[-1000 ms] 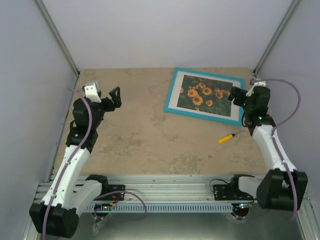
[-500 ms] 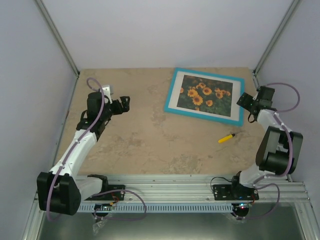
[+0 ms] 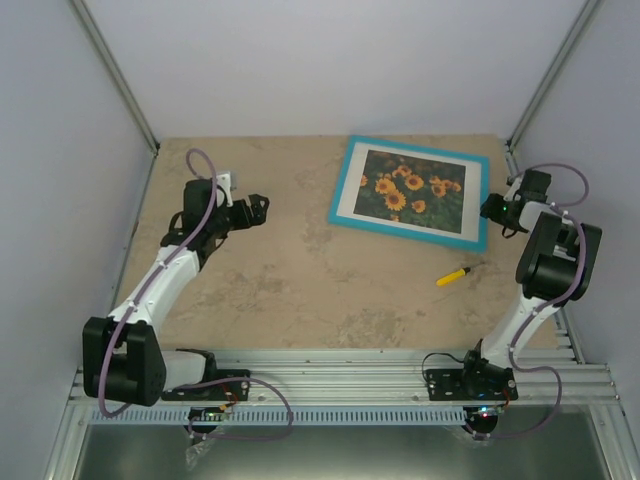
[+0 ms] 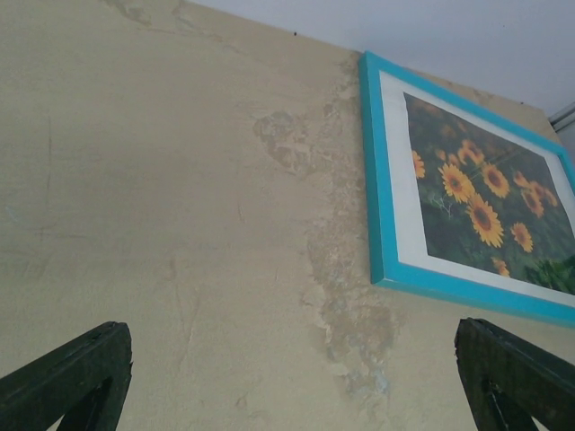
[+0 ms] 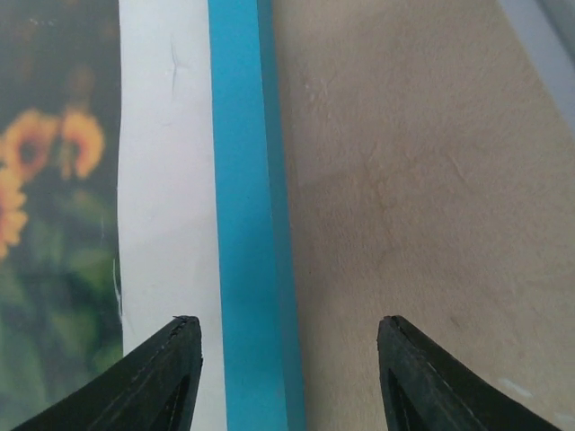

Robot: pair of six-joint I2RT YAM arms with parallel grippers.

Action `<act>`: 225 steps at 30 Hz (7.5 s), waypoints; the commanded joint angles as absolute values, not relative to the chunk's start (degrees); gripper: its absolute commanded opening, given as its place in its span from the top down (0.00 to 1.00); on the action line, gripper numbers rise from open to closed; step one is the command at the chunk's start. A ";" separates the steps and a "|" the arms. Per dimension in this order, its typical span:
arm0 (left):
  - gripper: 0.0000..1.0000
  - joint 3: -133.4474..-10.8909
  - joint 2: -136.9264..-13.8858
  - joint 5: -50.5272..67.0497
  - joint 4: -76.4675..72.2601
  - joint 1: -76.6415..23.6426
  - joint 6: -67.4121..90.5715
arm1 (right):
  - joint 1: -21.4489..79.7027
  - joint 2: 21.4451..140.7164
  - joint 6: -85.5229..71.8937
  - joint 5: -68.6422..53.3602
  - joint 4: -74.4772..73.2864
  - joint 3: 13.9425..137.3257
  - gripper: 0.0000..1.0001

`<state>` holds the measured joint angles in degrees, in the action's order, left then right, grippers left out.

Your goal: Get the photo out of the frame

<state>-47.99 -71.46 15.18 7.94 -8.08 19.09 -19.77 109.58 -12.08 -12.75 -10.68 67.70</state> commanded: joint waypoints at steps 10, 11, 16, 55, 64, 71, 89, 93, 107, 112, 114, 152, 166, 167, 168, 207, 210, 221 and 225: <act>0.00 -50.85 -74.99 18.45 9.60 -7.74 18.29 | -20.21 118.49 -5.11 -22.59 -14.49 73.90 0.59; 0.00 -50.93 -75.24 18.46 9.73 -7.74 18.28 | -20.21 118.79 -4.77 -23.13 -14.62 73.98 0.61; 0.00 -51.53 -76.21 18.87 10.65 -7.73 18.26 | -19.73 118.90 -4.08 -25.57 -14.47 73.68 0.75; 0.11 -54.09 -93.28 8.57 25.97 -11.05 24.35 | 6.72 106.61 -22.07 -22.04 -3.44 59.34 0.88; 0.28 -54.81 -97.18 7.09 27.45 -12.08 23.40 | 6.94 105.26 -21.83 -20.64 -2.82 56.23 0.75; 0.46 -54.53 -98.80 7.43 27.97 -13.15 22.80 | 7.78 103.67 -20.82 -18.63 -3.31 54.83 0.59; 0.87 -55.06 -97.21 4.96 29.86 -13.54 22.06 | 17.02 92.70 -13.74 -11.12 -7.25 52.30 0.11; 0.93 -55.40 -95.40 4.87 30.40 -13.54 22.24 | 22.10 88.06 -10.47 -9.92 -6.77 49.98 0.07; 1.00 -57.92 -88.75 5.89 33.96 -13.54 22.92 | 53.67 83.61 5.30 11.06 -5.74 47.58 0.02; 1.00 -58.85 -85.66 6.38 35.71 -13.54 23.24 | 60.49 86.43 8.06 20.11 -4.05 47.44 0.02; 1.00 -58.70 -84.45 6.37 35.95 -13.54 23.49 | 62.44 87.88 9.29 23.88 -3.06 47.54 0.02; 1.00 -57.00 -81.61 12.25 33.26 -13.54 24.40 | 69.00 110.38 46.34 56.85 39.03 48.74 0.60; 0.34 -55.68 -70.77 10.21 26.90 -11.31 34.39 | 68.54 97.56 54.23 51.87 38.87 47.31 1.00; 0.28 -55.26 -69.01 10.44 25.70 -10.72 35.62 | 68.36 96.57 54.76 51.55 38.59 47.43 1.00; 0.25 -54.87 -67.30 10.54 24.51 -10.09 37.03 | 68.19 95.63 55.24 51.32 38.35 47.60 1.00; 0.00 -52.12 -49.18 5.16 16.78 -8.26 35.78 | 44.52 74.62 -14.48 2.17 -9.48 81.59 1.00; 0.00 -52.00 -49.69 6.28 17.45 -8.26 35.00 | 40.99 74.42 -20.29 -1.76 -9.08 80.67 1.00; 0.00 -49.84 -52.01 9.42 19.43 -8.26 33.34 | 28.77 74.05 -37.86 -19.44 -0.54 68.48 1.00; 0.00 -48.70 -53.23 10.02 20.01 -8.26 33.01 | 25.52 74.77 -41.39 -23.13 2.20 64.19 1.00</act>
<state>-50.17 -52.40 8.43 18.94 -8.56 34.26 27.59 74.96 -36.97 -15.20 -4.80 66.87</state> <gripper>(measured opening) 0.995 0.223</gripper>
